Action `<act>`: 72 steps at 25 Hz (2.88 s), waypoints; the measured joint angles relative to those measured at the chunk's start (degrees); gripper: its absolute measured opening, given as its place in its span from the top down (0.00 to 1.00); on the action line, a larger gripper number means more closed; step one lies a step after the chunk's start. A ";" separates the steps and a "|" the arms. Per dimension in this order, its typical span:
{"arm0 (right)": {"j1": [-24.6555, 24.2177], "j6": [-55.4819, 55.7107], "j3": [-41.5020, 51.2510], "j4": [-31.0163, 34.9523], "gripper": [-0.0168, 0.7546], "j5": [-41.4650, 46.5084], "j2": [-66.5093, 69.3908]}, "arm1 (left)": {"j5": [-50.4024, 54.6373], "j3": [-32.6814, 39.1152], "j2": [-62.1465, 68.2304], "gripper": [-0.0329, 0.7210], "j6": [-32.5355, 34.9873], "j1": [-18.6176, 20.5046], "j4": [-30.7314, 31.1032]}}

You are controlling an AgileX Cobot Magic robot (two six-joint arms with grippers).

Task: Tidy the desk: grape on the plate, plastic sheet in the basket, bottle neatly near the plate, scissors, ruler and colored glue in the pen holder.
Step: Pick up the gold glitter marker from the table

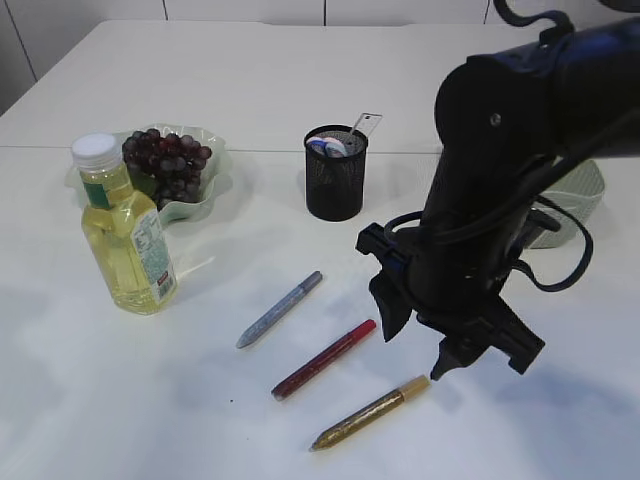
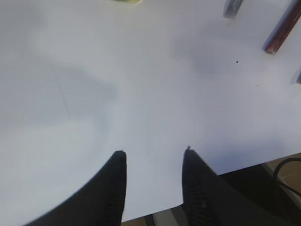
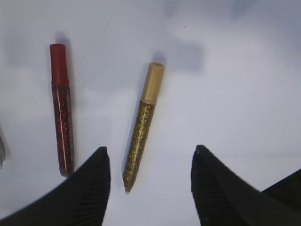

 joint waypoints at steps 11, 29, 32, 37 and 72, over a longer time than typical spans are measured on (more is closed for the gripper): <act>0.00 1.14 0.00 -7.59 0.41 0.83 0.14 | 0.00 0.00 0.00 0.57 0.00 0.00 -0.35; 0.02 3.50 0.78 2.88 0.41 -5.89 6.04 | 0.00 0.00 0.00 0.57 0.00 0.00 -1.10; 0.02 4.33 2.62 2.74 0.41 -6.77 6.04 | 0.00 0.00 0.00 0.57 0.00 0.00 -1.09; 0.02 4.68 6.37 3.11 0.41 -11.55 6.04 | -0.36 0.00 0.00 0.57 0.00 0.00 -1.09; 0.02 5.69 6.62 5.62 0.49 -18.25 10.70 | -1.36 0.00 0.00 0.57 0.00 0.00 -1.13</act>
